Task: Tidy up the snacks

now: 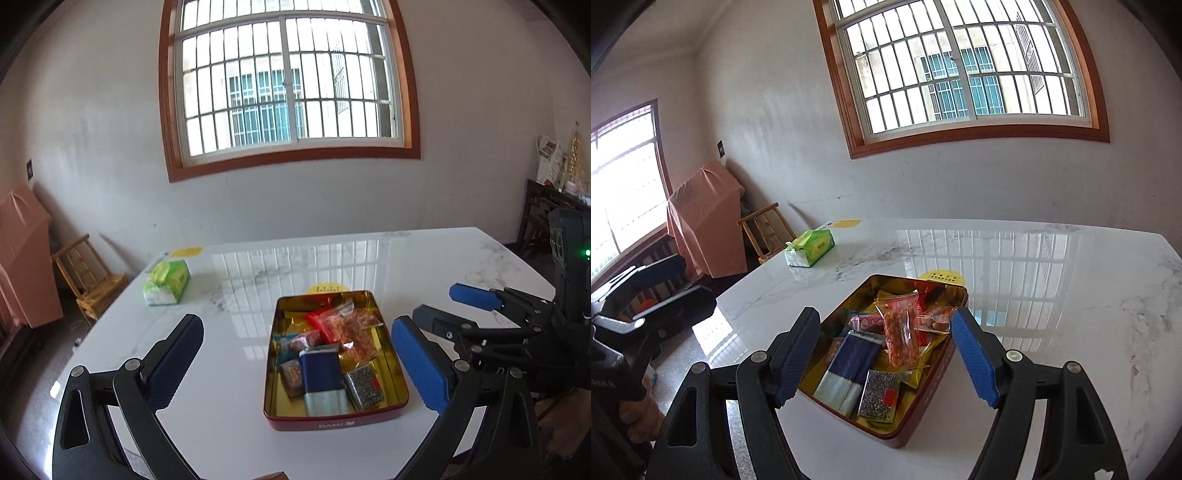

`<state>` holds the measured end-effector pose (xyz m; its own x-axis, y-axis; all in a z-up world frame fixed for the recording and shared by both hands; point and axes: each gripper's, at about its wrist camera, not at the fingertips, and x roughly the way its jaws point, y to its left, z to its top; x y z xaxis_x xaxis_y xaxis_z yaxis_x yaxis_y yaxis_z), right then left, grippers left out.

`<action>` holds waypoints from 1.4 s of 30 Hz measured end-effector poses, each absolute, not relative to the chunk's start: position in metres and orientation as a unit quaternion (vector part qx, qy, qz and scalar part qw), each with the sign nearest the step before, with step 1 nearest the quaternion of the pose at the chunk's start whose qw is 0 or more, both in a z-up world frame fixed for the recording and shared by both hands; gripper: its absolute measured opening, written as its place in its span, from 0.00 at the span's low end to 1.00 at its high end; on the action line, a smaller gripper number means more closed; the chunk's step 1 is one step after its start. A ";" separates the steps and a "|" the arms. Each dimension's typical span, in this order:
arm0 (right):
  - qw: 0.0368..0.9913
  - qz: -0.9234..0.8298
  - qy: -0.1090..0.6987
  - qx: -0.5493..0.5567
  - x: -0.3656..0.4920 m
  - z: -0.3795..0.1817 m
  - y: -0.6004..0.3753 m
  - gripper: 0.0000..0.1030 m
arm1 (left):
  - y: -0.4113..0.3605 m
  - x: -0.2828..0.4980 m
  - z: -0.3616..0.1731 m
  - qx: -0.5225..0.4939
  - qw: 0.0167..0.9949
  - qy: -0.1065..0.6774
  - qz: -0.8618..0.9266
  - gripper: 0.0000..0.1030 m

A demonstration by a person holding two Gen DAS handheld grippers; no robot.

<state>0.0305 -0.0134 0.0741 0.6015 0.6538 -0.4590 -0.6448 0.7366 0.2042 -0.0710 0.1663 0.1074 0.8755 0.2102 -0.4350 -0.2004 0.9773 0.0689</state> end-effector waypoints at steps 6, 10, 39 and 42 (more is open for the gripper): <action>0.898 0.359 0.253 0.019 0.022 0.077 -0.031 0.72 | 0.156 -0.077 0.113 0.022 0.969 0.220 0.115 0.99; 0.900 0.358 0.247 0.020 0.015 0.080 -0.040 0.74 | 0.155 -0.080 0.116 0.004 0.967 0.228 0.115 1.00; 0.912 0.280 0.297 0.030 0.044 0.041 -0.113 0.84 | 0.145 -0.059 0.090 -0.005 0.950 0.290 0.112 1.00; 0.914 0.244 0.323 0.015 0.069 0.024 -0.136 0.84 | 0.147 -0.056 0.085 -0.017 0.949 0.295 0.111 1.00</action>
<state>0.0687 -0.1361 0.0239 0.6721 0.4556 -0.5838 -0.4361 0.8806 0.1852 -0.0556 0.1473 0.0852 0.8014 0.2013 -0.5632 -0.2213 0.9746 0.0335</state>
